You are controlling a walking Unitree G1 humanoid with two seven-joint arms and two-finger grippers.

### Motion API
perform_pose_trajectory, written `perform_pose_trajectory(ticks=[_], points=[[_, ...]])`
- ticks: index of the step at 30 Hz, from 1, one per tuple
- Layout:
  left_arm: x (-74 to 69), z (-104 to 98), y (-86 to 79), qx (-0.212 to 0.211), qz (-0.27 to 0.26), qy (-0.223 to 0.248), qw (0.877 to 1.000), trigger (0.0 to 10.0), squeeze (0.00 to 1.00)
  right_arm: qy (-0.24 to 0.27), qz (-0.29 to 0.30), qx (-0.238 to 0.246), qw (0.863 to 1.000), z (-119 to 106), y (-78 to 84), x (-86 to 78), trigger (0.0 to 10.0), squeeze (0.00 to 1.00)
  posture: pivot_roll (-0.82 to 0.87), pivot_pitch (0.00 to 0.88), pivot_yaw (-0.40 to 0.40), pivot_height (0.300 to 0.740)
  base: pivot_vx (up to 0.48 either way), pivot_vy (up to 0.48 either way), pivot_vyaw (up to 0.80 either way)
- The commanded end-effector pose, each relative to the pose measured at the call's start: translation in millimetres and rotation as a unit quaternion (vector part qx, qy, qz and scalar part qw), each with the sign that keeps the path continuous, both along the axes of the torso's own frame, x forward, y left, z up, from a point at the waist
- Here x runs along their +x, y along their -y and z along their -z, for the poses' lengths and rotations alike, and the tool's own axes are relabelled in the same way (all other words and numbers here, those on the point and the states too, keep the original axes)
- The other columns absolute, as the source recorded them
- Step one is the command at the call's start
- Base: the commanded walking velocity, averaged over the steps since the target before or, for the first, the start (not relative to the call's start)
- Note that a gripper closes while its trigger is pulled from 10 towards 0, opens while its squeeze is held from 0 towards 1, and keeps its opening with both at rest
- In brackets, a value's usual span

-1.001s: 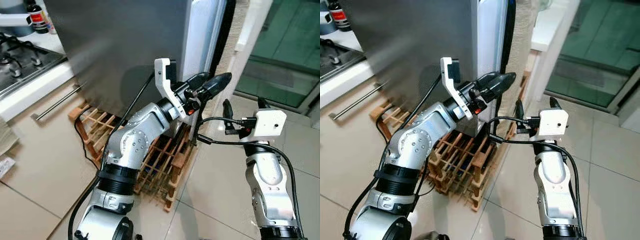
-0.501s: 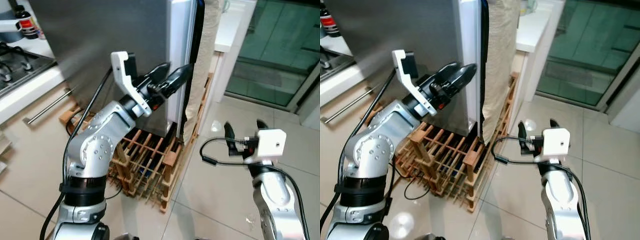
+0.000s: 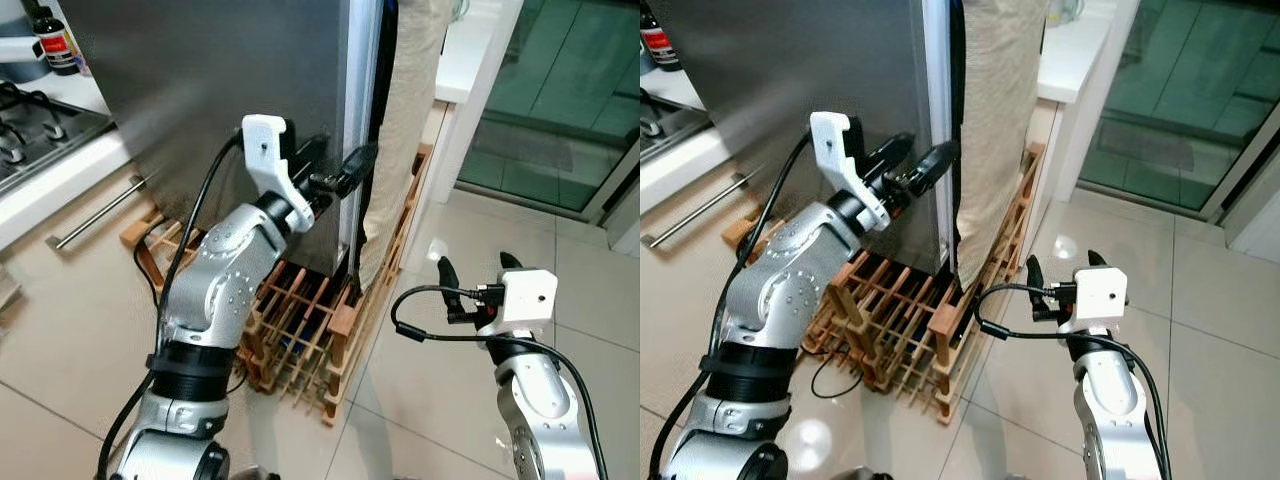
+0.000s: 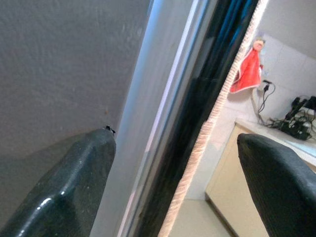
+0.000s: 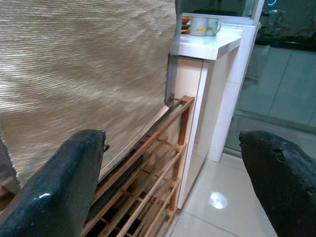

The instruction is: Restocking fridge

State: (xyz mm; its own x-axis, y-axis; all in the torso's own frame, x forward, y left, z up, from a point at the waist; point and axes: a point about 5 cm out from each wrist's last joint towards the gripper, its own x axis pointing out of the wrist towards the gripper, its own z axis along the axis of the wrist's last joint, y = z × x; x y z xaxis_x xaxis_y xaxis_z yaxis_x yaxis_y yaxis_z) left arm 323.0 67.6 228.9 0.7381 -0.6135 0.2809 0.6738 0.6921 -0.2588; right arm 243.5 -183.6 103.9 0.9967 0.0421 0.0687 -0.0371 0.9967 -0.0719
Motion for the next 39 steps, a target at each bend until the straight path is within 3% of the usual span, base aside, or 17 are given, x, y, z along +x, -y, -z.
perform_pose_trajectory(ticks=[1,6,14,20,28,35,39], points=[[-2.6,-10,6.1,0.004,0.013,0.024,1.000,10.0,0.00,0.002,0.000,-0.003,1.000,0,-1.2,1.3,10.0,0.00,-0.09,0.000,0.065,0.740,0.000,0.000,0.00],[-10.8,-13,16.3,0.001,0.042,0.034,0.999,10.0,0.00,-0.001,0.000,-0.005,1.000,2,-1.1,-0.1,10.0,0.00,-0.09,0.000,0.064,0.740,0.000,0.000,0.00],[-10.0,-14,20.8,0.010,0.041,0.037,0.998,10.0,0.00,-0.001,0.002,-0.007,1.000,2,-0.9,0.1,10.0,0.00,-0.09,0.000,0.067,0.740,0.000,0.000,0.00],[4.1,-2,23.1,0.046,-0.013,0.014,0.999,10.0,0.00,-0.004,0.000,-0.007,1.000,3,-2.7,0.8,10.0,0.00,-0.09,0.000,0.065,0.740,0.000,0.000,0.00],[7.7,-1,25.3,0.036,-0.020,-0.001,0.999,10.0,0.00,-0.001,0.001,-0.008,1.000,1,-2.1,2.1,10.0,0.00,-0.10,0.000,0.068,0.740,0.000,0.000,0.00],[7.3,-4,43.1,0.031,0.012,0.004,0.999,10.0,0.00,-0.002,0.000,-0.009,1.000,1,-1.7,3.0,10.0,0.00,-0.10,0.000,0.062,0.740,0.000,0.000,0.00],[-0.6,-12,66.7,0.018,0.109,0.014,0.994,10.0,0.00,0.000,-0.001,-0.009,1.000,1,-2.6,4.4,10.0,0.00,-0.11,0.000,0.064,0.740,0.000,0.000,0.00]])
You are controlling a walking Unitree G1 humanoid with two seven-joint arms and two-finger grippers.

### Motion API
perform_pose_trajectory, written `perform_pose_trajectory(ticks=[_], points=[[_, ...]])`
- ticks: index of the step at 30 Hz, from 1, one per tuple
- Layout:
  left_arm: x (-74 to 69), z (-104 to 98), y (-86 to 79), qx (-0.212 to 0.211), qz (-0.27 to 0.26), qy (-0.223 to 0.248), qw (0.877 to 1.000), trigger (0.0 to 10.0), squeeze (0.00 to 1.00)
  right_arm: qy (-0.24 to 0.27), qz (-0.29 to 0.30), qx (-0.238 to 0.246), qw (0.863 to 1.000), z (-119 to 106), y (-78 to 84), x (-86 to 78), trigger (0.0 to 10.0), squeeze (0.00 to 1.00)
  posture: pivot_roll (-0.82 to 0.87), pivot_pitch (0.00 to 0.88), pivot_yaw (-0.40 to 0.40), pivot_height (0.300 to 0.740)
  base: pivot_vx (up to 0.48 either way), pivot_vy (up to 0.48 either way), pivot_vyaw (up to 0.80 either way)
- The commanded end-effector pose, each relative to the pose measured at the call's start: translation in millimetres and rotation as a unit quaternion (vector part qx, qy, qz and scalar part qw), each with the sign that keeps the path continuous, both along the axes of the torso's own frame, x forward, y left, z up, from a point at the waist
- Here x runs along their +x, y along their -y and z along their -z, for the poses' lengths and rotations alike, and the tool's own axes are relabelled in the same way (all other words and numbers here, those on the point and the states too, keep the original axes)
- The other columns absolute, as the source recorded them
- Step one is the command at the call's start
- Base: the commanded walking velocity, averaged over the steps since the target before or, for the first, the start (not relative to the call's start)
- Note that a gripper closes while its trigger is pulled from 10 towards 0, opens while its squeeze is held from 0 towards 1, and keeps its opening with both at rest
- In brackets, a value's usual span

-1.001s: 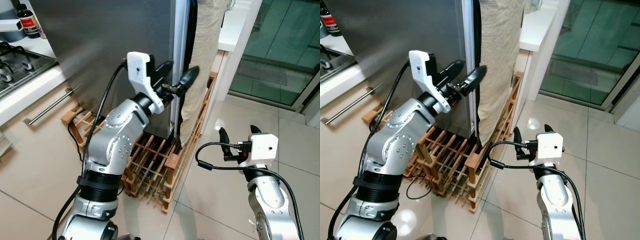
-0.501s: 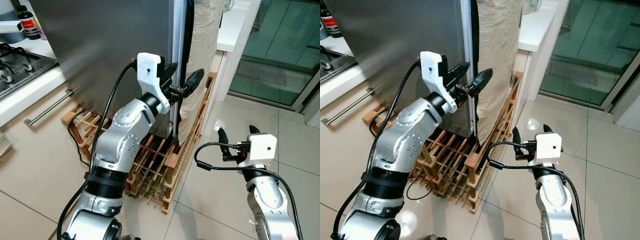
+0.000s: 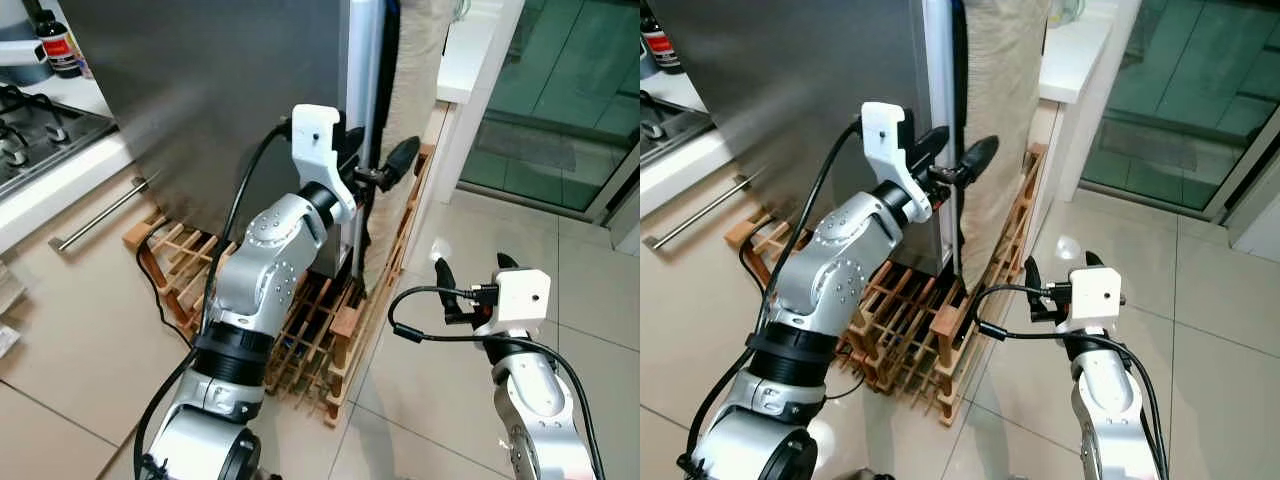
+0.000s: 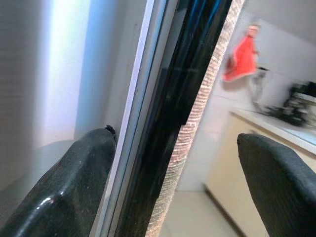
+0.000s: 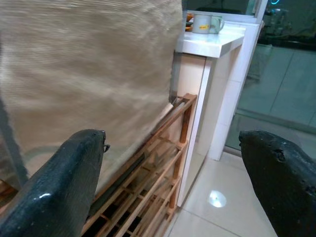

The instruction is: Restocking fridge

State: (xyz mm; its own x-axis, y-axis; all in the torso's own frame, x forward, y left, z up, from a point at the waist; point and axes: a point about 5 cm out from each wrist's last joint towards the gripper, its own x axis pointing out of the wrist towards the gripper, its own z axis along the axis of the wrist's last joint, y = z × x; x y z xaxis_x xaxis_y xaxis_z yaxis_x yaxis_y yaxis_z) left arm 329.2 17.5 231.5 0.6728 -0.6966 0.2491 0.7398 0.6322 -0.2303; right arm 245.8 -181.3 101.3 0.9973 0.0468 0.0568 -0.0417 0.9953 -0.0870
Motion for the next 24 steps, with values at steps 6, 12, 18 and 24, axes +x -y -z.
perform_pose_trajectory(ticks=[6,12,18,24], points=[[-30.9,-31,40.0,-0.075,0.230,0.029,0.970,10.0,0.00,-0.002,0.008,0.000,1.000,1,2.0,0.0,10.0,0.00,-0.12,0.000,0.074,0.740,0.000,0.000,0.00],[-60.0,-60,45.5,-0.137,0.344,0.072,0.926,10.0,0.00,-0.002,-0.001,0.001,1.000,1,-3.0,1.0,10.0,0.00,-0.12,0.000,0.080,0.740,0.000,0.000,0.00],[-46.9,-56,21.4,-0.121,0.284,0.065,0.949,10.0,0.00,-0.008,-0.024,0.000,1.000,2,-9.3,1.3,10.0,0.00,-0.12,0.000,0.079,0.740,0.000,0.000,0.00],[-28.2,-34,-39.1,-0.098,0.140,0.035,0.985,10.0,0.00,0.013,-0.015,0.009,1.000,-6,-8.0,4.4,10.0,0.00,-0.10,0.000,0.083,0.740,0.000,0.000,0.00]])
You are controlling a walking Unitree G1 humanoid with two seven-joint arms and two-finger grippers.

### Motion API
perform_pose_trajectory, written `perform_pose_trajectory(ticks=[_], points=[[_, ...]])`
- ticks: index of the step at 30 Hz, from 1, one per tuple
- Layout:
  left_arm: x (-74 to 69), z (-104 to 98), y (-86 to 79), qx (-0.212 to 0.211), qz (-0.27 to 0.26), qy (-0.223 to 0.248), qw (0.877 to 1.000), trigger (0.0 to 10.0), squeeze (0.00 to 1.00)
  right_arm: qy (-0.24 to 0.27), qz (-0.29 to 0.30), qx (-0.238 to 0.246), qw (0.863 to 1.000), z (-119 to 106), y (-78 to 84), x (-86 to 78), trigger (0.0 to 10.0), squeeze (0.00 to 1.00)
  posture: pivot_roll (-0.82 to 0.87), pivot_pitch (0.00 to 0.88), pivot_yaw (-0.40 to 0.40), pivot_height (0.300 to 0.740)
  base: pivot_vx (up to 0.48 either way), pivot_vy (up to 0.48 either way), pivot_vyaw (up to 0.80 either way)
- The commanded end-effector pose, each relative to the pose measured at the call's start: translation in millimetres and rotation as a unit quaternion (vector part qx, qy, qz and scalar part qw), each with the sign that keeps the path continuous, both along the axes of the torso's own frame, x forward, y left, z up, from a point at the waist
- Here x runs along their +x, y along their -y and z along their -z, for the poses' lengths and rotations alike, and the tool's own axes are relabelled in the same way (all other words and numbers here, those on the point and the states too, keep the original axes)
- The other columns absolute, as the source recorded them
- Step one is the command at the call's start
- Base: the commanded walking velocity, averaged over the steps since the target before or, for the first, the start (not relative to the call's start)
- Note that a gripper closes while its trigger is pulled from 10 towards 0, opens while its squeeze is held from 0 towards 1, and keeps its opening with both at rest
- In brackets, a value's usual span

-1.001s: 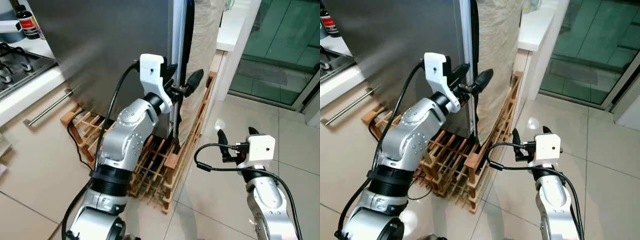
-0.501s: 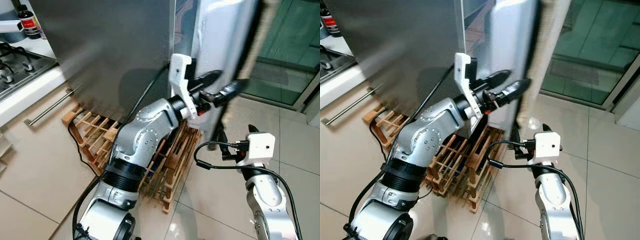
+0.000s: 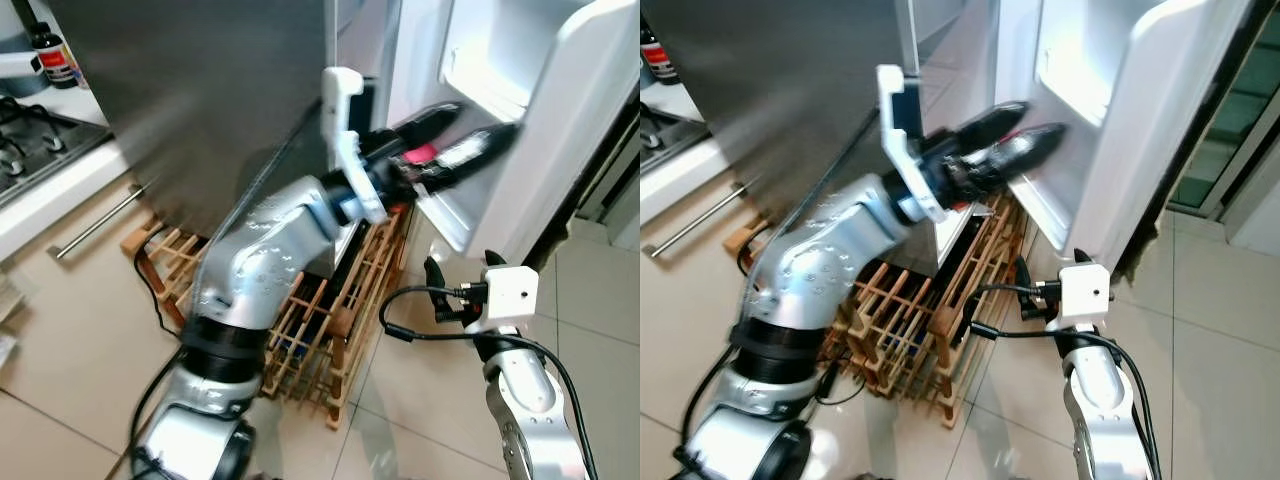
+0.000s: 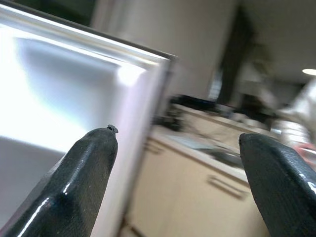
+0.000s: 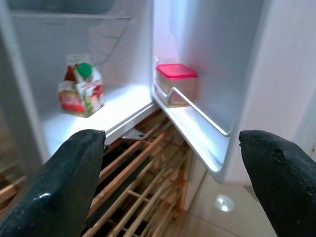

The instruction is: Restocking fridge

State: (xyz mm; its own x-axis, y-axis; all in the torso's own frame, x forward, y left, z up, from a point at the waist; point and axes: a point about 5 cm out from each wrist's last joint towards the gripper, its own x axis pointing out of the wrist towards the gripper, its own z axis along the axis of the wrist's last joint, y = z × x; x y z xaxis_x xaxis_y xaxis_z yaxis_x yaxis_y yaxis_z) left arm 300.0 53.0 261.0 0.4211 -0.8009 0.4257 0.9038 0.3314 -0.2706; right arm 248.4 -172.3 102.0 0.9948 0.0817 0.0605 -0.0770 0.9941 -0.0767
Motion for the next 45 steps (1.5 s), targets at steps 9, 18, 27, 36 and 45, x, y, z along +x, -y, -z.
perform_pose_trajectory(ticks=[9,18,27,36,45], points=[[-17.0,11,-97.6,0.019,-0.141,-0.010,0.990,10.0,0.00,0.014,-0.007,-0.007,1.000,-6,4.9,8.8,10.0,0.00,-0.02,0.000,0.032,0.740,0.000,-0.047,0.15],[4.8,49,-131.7,0.102,-0.421,-0.081,0.898,10.0,0.00,0.012,-0.014,-0.014,1.000,-7,2.2,22.1,10.0,0.00,0.00,0.000,0.028,0.740,0.000,-0.424,0.64],[7.7,76,-117.6,0.220,-0.491,-0.074,0.840,10.0,0.00,0.020,-0.021,-0.019,0.999,-10,-0.8,29.3,10.0,0.00,-0.02,0.000,0.048,0.740,0.247,-0.408,0.57],[15.1,96,-118.1,0.255,-0.513,-0.111,0.812,10.0,0.00,0.009,-0.006,-0.021,1.000,-5,8.3,26.0,10.0,0.00,-0.04,0.000,0.052,0.740,0.027,-0.197,0.44],[13.6,92,-96.2,0.227,-0.465,-0.090,0.851,10.0,0.00,-0.001,0.058,-0.041,0.997,-3,30.0,20.5,10.0,0.00,-0.06,0.000,0.064,0.740,0.000,0.000,0.00]])
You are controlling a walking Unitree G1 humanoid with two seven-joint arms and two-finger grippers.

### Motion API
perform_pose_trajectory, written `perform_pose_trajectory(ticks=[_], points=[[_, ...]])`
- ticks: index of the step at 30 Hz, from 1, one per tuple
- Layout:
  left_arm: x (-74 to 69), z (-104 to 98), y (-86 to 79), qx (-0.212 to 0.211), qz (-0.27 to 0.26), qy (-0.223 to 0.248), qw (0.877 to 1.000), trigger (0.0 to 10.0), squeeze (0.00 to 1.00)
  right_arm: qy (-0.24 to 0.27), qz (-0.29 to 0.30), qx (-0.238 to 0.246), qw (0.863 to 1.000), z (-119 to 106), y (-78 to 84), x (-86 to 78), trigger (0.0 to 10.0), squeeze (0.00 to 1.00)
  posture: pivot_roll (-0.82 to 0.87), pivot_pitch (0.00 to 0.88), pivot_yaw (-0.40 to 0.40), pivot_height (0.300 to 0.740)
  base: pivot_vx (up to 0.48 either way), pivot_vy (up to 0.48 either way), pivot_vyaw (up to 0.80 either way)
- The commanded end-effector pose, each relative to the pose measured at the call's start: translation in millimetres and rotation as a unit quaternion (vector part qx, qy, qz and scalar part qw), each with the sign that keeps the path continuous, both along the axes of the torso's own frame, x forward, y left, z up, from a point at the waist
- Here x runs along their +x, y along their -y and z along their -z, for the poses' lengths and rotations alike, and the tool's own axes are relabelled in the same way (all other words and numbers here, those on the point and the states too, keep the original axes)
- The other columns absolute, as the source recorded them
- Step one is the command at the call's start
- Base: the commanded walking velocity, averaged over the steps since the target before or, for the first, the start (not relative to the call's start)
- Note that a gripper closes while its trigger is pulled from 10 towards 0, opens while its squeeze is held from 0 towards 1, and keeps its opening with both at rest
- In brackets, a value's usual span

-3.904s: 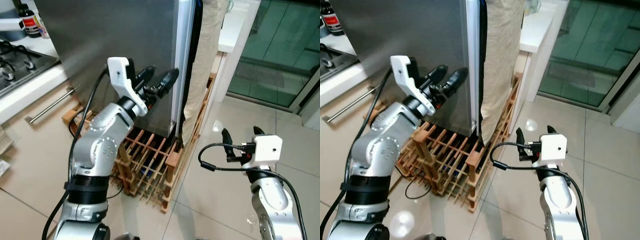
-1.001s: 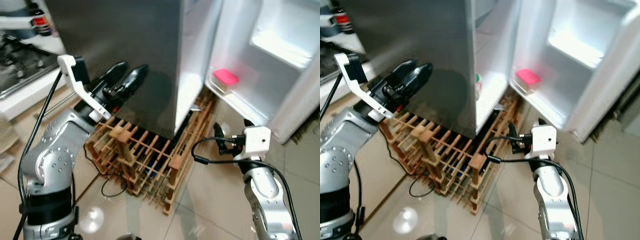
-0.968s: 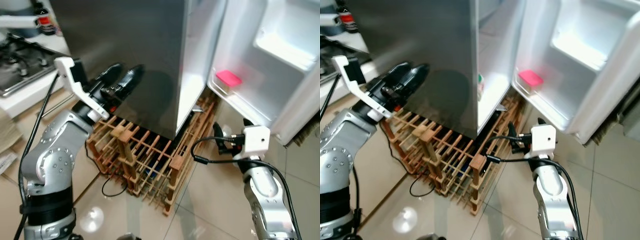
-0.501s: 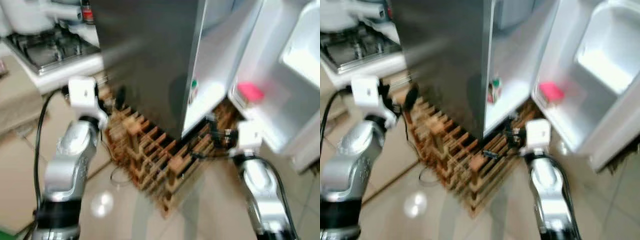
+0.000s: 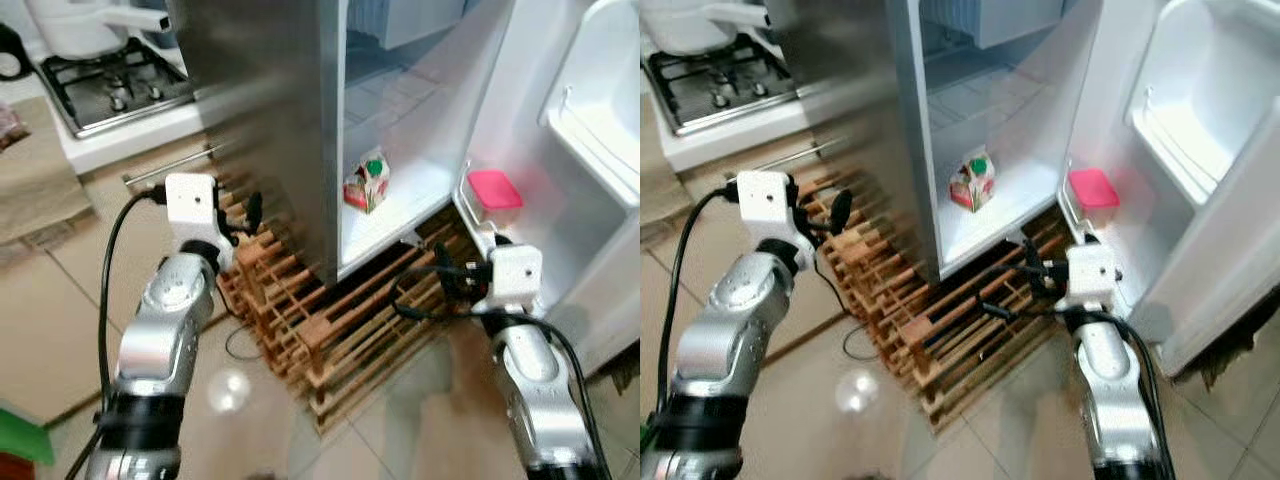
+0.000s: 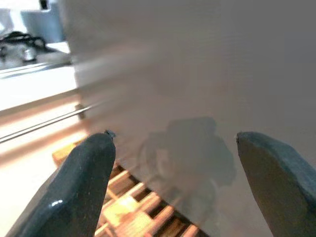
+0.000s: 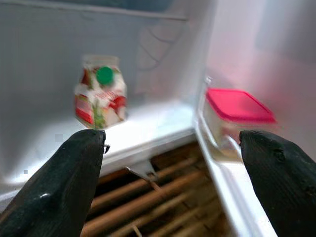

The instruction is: Restocking fridge

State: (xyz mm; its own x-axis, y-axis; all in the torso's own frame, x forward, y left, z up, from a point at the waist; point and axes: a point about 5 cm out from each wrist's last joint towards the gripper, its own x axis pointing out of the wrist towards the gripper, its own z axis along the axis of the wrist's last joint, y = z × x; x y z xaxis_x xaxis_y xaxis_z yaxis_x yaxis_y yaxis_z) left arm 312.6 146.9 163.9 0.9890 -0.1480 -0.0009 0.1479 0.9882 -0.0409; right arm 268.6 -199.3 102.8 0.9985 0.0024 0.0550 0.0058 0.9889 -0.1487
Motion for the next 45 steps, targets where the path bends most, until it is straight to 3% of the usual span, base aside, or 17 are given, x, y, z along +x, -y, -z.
perform_pose_trajectory(ticks=[1,8,11,13,15,17,20,22,24,27,33,37,39,45], points=[[1.7,-5,-1.3,0.004,0.004,0.013,1.000,10.0,0.00,-0.004,0.045,-0.010,0.999,-1,10.9,-0.1,10.0,0.00,-0.07,0.000,0.065,0.740,0.000,0.000,0.00],[3.3,-6,-1.4,0.002,0.004,0.014,1.000,10.0,0.00,-0.006,0.127,-0.017,0.992,-2,38.1,-3.4,10.0,0.00,-0.07,0.000,0.064,0.740,0.000,0.000,0.00],[2.8,-5,0.1,-0.001,0.007,0.015,1.000,10.0,0.00,-0.017,0.173,-0.028,0.984,-1,60.8,-6.6,10.0,0.00,-0.07,0.000,0.060,0.740,0.000,0.000,0.00],[2.5,-4,-0.2,-0.002,0.007,0.014,1.000,10.0,0.00,-0.034,0.223,-0.073,0.972,-2,90.4,-10.0,10.0,0.00,-0.07,0.000,0.056,0.740,0.000,0.000,0.00],[2.1,-4,-0.2,-0.003,0.007,0.014,1.000,10.0,0.00,-0.041,0.299,-0.127,0.945,-9,132.7,-17.1,10.0,0.00,-0.06,0.000,0.054,0.740,0.000,0.000,0.00],[2.0,-4,-0.4,-0.004,0.007,0.014,1.000,10.0,0.00,-0.039,0.361,-0.125,0.923,-18,163.3,-25.0,10.0,0.00,-0.06,0.000,0.058,0.740,0.000,0.000,0.00],[2.4,-4,-0.7,-0.005,0.006,0.013,1.000,10.0,0.00,-0.017,0.376,-0.117,0.919,-34,175.2,-25.4,10.0,0.00,-0.06,0.000,0.057,0.740,0.000,0.000,0.00],[3.2,-4,-0.8,-0.007,0.006,0.013,1.000,10.0,0.00,0.007,0.333,-0.111,0.936,-41,159.7,-14.3,10.0,0.00,-0.06,0.000,0.055,0.740,0.000,0.000,0.00],[4.3,-4,-0.6,-0.008,0.005,0.014,1.000,10.0,0.00,0.040,0.242,-0.074,0.967,-41,119.5,2.8,10.0,0.00,-0.07,0.000,0.054,0.740,0.000,0.000,0.00],[4.6,-5,0.1,-0.009,0.001,0.016,1.000,10.0,0.00,0.060,0.134,-0.037,0.988,-38,68.1,14.4,10.0,0.00,-0.06,0.000,0.055,0.740,0.000,0.000,0.16],[5.2,0,-7.1,-0.006,-0.015,0.015,1.000,10.0,0.00,0.041,0.002,0.009,0.999,-22,-2.0,17.4,10.0,0.00,-0.06,0.000,0.060,0.740,0.000,0.000,0.56],[2.0,12,-24.6,0.016,-0.045,0.004,0.999,10.0,0.00,0.020,-0.033,0.042,0.998,-15,-18.0,20.3,10.0,0.00,-0.05,0.000,0.056,0.740,0.000,0.000,0.48],[0.9,20,-32.6,0.003,-0.068,-0.017,0.998,10.0,0.00,0.009,-0.038,0.054,0.998,-12,-18.6,22.7,10.0,0.00,-0.04,0.000,0.038,0.740,-0.150,0.135,0.23],[-4.4,28,-31.0,-0.008,-0.079,-0.027,0.996,10.0,0.00,-0.010,-0.038,0.083,0.996,-9,-14.7,23.1,10.0,0.00,-0.04,0.000,0.010,0.740,-0.251,0.361,0.00]])
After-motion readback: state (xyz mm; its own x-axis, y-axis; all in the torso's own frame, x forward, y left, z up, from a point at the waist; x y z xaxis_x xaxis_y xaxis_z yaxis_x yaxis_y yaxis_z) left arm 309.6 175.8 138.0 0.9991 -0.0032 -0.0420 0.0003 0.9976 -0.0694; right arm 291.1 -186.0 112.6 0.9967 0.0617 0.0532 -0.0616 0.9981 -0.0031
